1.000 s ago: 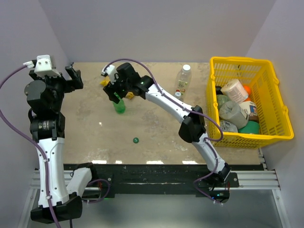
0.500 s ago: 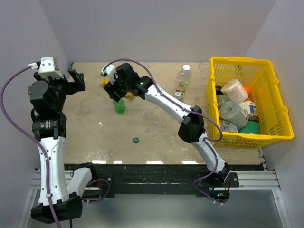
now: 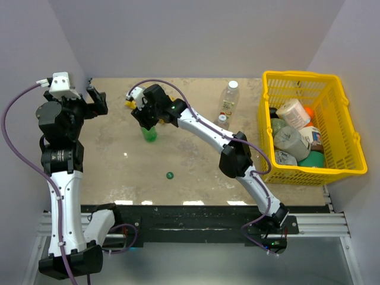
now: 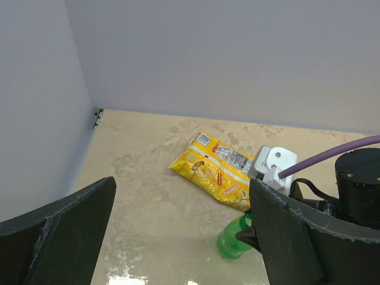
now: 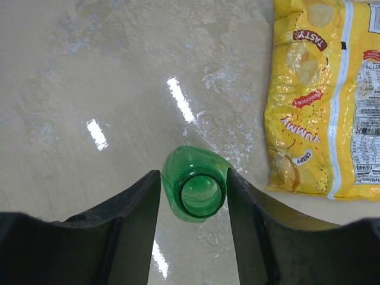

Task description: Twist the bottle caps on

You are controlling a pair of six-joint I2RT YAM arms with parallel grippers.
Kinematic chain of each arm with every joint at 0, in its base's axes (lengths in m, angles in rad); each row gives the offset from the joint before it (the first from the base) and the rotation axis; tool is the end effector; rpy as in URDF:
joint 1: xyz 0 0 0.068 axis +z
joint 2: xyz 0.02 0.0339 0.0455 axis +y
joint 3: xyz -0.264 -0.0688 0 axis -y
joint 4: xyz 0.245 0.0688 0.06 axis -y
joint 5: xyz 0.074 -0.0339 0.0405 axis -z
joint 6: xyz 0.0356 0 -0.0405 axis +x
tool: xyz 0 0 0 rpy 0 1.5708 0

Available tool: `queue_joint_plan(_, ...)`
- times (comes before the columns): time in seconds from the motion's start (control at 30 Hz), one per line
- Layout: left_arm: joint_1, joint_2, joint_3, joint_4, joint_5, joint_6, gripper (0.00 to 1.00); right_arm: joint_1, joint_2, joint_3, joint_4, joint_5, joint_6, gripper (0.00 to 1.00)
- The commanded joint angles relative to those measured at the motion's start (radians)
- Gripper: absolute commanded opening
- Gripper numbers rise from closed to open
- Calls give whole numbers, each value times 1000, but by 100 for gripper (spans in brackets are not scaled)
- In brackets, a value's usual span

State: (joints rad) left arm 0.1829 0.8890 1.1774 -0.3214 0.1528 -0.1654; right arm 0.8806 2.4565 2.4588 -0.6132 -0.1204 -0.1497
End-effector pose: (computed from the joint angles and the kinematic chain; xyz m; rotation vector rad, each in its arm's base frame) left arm 0.1785 0.0275 0.4421 -0.1605 1.5964 -0.1089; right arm 0.3525 0.4337 0.2784 -1.1585 1.9045 0.5399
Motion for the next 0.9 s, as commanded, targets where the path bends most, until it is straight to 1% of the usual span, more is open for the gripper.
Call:
queue_joint_plan(0.0,6,-13,-22,36,24,-20,99,1,-22,26,24,5,-20,40)
queue_joint_plan(0.03,6,-13,-25,41,30,-20,99,1,-21,25,24,5,-25,36)
queue_joint_plan(0.07,4,-13,-27,44,42,-10,99,1,-21,25,23,5,-28,30)
queue_joint_plan(0.1,6,-13,-36,47,62,4,99,1,-21,23,17,5,-34,27)
queue_joint_plan(0.17,6,-12,-59,65,148,64,99,0,-42,14,7,5,-51,20)
queue_joint_plan(0.2,4,-12,-71,74,180,88,100,-2,-57,5,4,4,-56,19)
queue_joint_plan(0.23,6,-9,-84,88,277,116,100,-3,-100,-6,-2,-1,-65,17)
queue_joint_plan(0.27,6,1,-94,81,344,210,100,-12,-125,-27,-8,-22,-68,16)
queue_joint_plan(0.3,4,5,-117,52,406,258,100,-18,-155,-41,-14,-33,-71,15)
queue_joint_plan(0.33,6,5,-130,38,509,304,100,-26,-184,-55,-19,-45,-70,13)
queue_joint_plan(0.37,6,2,-162,25,546,387,100,-41,-245,-85,-25,-76,-71,12)
queue_joint_plan(0.4,6,-4,-179,-7,592,433,100,-51,-276,-104,-29,-87,-67,11)
queue_joint_plan(0.43,4,-7,-196,-28,673,487,100,-58,-303,-121,-31,-114,-56,10)
queue_joint_plan(0.47,4,-18,-231,-50,707,591,100,-75,-356,-150,-33,-131,-45,10)
queue_joint_plan(0.57,1,-33,-301,-50,787,659,100,-95,-431,-197,-42,-202,5,8)
queue_joint_plan(0.63,-2,-27,-324,-42,832,668,100,-98,-468,-227,-31,-235,31,8)
queue_joint_plan(0.7,-19,-15,-347,-12,850,646,100,-103,-508,-262,-14,-277,45,8)
queue_joint_plan(0.73,-23,-7,-354,2,861,621,100,-104,-521,-276,-5,-329,45,8)
queue_joint_plan(0.83,-43,-2,-377,105,892,529,100,-104,-573,-345,56,-370,54,7)
queue_joint_plan(0.87,-68,-1,-380,123,890,517,100,-109,-582,-378,75,-386,59,8)
